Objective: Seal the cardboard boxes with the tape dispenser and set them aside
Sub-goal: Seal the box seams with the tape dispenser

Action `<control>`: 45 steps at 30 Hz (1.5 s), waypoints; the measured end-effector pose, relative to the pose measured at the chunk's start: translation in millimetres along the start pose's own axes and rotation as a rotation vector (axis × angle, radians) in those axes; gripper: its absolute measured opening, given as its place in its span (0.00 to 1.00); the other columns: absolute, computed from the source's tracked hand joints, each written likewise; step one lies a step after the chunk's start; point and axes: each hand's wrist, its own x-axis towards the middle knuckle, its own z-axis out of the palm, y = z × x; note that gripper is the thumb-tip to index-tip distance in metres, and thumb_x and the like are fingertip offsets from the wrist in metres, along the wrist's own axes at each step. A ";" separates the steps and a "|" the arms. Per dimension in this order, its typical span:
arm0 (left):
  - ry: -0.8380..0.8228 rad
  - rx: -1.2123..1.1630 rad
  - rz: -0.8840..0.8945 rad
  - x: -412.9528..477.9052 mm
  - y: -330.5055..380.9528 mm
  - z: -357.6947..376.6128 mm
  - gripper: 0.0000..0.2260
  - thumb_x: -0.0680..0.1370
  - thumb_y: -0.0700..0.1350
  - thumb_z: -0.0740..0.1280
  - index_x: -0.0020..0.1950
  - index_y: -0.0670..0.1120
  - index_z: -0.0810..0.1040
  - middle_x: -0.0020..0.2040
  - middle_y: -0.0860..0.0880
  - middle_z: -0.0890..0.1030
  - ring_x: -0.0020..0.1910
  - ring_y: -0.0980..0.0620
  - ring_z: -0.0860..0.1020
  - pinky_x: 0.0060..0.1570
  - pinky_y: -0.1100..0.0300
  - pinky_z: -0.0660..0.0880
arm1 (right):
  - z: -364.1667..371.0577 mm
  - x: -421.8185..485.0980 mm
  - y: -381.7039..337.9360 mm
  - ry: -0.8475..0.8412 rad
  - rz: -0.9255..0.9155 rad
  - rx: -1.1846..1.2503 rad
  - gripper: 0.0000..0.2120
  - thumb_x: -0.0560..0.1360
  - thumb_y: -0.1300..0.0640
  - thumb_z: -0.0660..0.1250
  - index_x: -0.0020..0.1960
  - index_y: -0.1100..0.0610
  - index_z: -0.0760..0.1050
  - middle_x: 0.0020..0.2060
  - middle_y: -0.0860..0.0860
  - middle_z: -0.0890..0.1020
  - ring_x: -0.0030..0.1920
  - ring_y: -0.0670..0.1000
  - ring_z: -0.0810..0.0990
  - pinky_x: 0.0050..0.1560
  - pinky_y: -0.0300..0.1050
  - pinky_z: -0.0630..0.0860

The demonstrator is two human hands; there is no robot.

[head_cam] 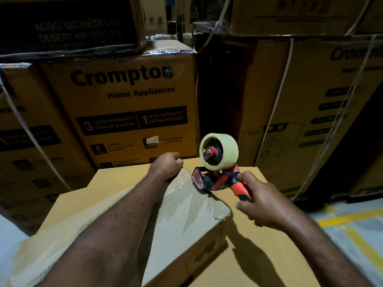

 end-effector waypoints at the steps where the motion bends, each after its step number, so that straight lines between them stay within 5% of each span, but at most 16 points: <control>1: 0.116 0.060 0.066 -2.9 1.3 3.1 0.15 0.82 0.52 0.62 0.66 0.51 0.78 0.65 0.49 0.80 0.61 0.48 0.77 0.62 0.46 0.75 | 0.7 -2.9 0.0 0.011 -0.003 -0.029 0.25 0.77 0.55 0.70 0.65 0.40 0.60 0.47 0.50 0.75 0.39 0.52 0.82 0.33 0.45 0.82; 3: 0.246 0.102 0.228 -12.5 6.2 8.1 0.13 0.83 0.52 0.63 0.65 0.52 0.79 0.64 0.51 0.79 0.62 0.51 0.76 0.64 0.45 0.72 | 2.4 -5.6 -2.7 0.027 -0.018 -0.066 0.25 0.77 0.54 0.69 0.66 0.40 0.59 0.47 0.48 0.74 0.40 0.49 0.80 0.35 0.43 0.81; 5: 0.091 0.094 0.366 -26.5 12.7 10.3 0.14 0.84 0.52 0.62 0.68 0.53 0.79 0.70 0.53 0.76 0.71 0.52 0.70 0.74 0.42 0.61 | 2.1 -6.3 -5.4 0.026 -0.022 -0.075 0.25 0.78 0.54 0.69 0.66 0.40 0.59 0.47 0.48 0.74 0.40 0.49 0.79 0.37 0.43 0.81; 8: -0.216 0.167 0.347 -38.3 15.6 9.5 0.16 0.86 0.47 0.55 0.71 0.52 0.76 0.77 0.50 0.69 0.80 0.53 0.58 0.78 0.40 0.42 | 0.7 -5.4 -8.0 0.009 -0.019 -0.056 0.24 0.77 0.56 0.68 0.64 0.41 0.60 0.45 0.48 0.75 0.40 0.51 0.79 0.37 0.48 0.81; 14: -0.307 0.225 0.243 -31.8 24.2 9.2 0.20 0.84 0.59 0.53 0.68 0.53 0.77 0.78 0.53 0.67 0.81 0.54 0.51 0.77 0.35 0.41 | 0.5 -11.7 -3.0 0.001 -0.033 -0.077 0.23 0.76 0.56 0.67 0.63 0.41 0.59 0.45 0.52 0.76 0.39 0.54 0.80 0.38 0.55 0.83; 22: -0.322 0.318 0.123 -21.3 31.5 11.5 0.19 0.81 0.59 0.57 0.65 0.53 0.80 0.75 0.50 0.71 0.80 0.50 0.57 0.75 0.30 0.44 | -8.4 -48.0 28.8 -0.019 -0.007 0.005 0.23 0.77 0.54 0.68 0.63 0.39 0.60 0.44 0.54 0.77 0.35 0.55 0.81 0.29 0.46 0.80; 27: -0.227 0.353 0.133 -29.0 40.4 15.5 0.18 0.82 0.56 0.56 0.65 0.54 0.80 0.75 0.52 0.72 0.80 0.48 0.56 0.69 0.24 0.34 | -10.7 -55.3 37.5 -0.011 -0.002 0.059 0.23 0.77 0.54 0.68 0.63 0.39 0.60 0.45 0.53 0.76 0.35 0.53 0.81 0.28 0.39 0.78; 29: -0.083 0.377 0.282 -42.5 47.9 16.5 0.16 0.84 0.56 0.58 0.62 0.53 0.81 0.70 0.54 0.77 0.76 0.49 0.65 0.70 0.26 0.36 | -11.3 -56.4 40.4 -0.024 0.003 0.093 0.22 0.77 0.55 0.68 0.63 0.40 0.61 0.46 0.53 0.76 0.34 0.52 0.80 0.29 0.38 0.76; 31: -0.085 0.235 0.401 -58.4 55.9 21.0 0.13 0.84 0.52 0.61 0.52 0.47 0.83 0.55 0.48 0.85 0.54 0.52 0.80 0.71 0.43 0.62 | -12.3 -56.5 43.0 -0.031 0.004 0.116 0.22 0.77 0.55 0.68 0.63 0.40 0.61 0.45 0.53 0.77 0.33 0.51 0.79 0.29 0.39 0.76; 33: -0.212 0.114 0.372 -66.7 56.1 30.4 0.15 0.82 0.46 0.62 0.40 0.42 0.80 0.41 0.41 0.83 0.35 0.50 0.75 0.44 0.52 0.72 | -13.0 -55.8 45.0 -0.035 0.003 0.115 0.21 0.77 0.56 0.68 0.63 0.41 0.62 0.44 0.54 0.77 0.32 0.51 0.79 0.28 0.40 0.76; 34: -0.234 0.096 0.363 -64.4 53.0 34.5 0.15 0.81 0.46 0.62 0.37 0.43 0.78 0.38 0.41 0.82 0.35 0.49 0.74 0.44 0.51 0.72 | -12.9 -55.9 45.1 -0.035 0.002 0.111 0.21 0.77 0.56 0.68 0.63 0.41 0.61 0.43 0.54 0.77 0.31 0.51 0.79 0.28 0.39 0.76; 38: -0.337 0.220 0.367 -54.7 46.6 35.9 0.17 0.81 0.55 0.56 0.40 0.49 0.77 0.41 0.47 0.82 0.49 0.47 0.76 0.71 0.45 0.63 | -9.2 -57.8 42.9 -0.021 -0.007 0.075 0.21 0.77 0.55 0.68 0.63 0.41 0.60 0.43 0.54 0.77 0.32 0.54 0.80 0.29 0.42 0.79; 42: -0.393 0.301 0.424 -62.1 56.1 29.3 0.19 0.84 0.56 0.52 0.50 0.49 0.79 0.51 0.51 0.82 0.61 0.52 0.75 0.78 0.46 0.45 | -5.0 -65.9 47.6 0.004 -0.026 0.009 0.22 0.77 0.53 0.68 0.62 0.40 0.59 0.43 0.52 0.77 0.36 0.54 0.81 0.35 0.52 0.82; 45: -0.367 0.339 0.492 -66.5 56.5 30.5 0.19 0.85 0.55 0.49 0.42 0.52 0.73 0.54 0.53 0.79 0.63 0.52 0.74 0.78 0.39 0.43 | -5.3 -80.8 56.8 0.028 -0.038 -0.005 0.22 0.77 0.51 0.68 0.63 0.39 0.58 0.43 0.49 0.77 0.37 0.50 0.79 0.37 0.50 0.80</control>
